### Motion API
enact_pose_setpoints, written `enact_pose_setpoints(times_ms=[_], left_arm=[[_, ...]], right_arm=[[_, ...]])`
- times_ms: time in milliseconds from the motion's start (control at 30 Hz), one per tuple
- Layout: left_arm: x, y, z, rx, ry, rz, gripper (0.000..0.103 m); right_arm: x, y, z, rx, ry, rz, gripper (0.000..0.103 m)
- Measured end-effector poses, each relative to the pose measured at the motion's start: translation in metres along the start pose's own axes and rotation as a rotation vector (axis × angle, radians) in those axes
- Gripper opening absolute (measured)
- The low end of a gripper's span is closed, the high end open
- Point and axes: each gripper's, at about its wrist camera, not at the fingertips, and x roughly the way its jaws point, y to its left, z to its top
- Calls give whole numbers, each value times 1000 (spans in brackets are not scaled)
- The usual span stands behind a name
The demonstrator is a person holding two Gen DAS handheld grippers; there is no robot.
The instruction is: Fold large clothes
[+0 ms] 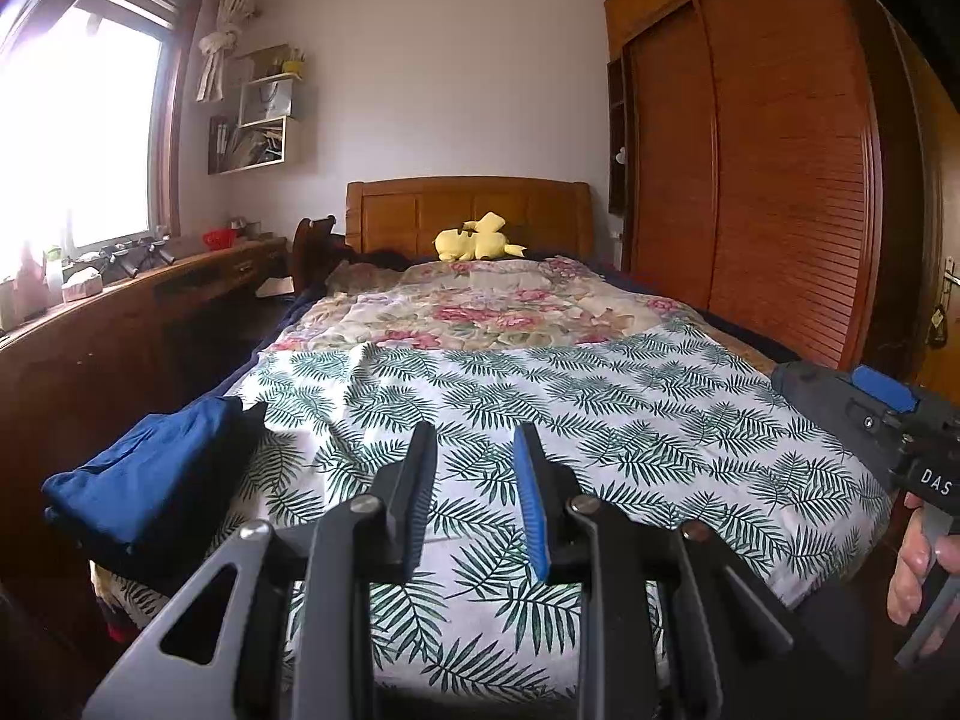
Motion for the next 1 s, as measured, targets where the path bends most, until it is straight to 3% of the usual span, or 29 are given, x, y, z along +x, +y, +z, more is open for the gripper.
enact_pose_setpoints(times_ms=[1000], left_arm=[[-6, -3, -3, 5, -6, 2, 25]], right_arm=[[-1, -7, -4, 20, 9, -4, 81]])
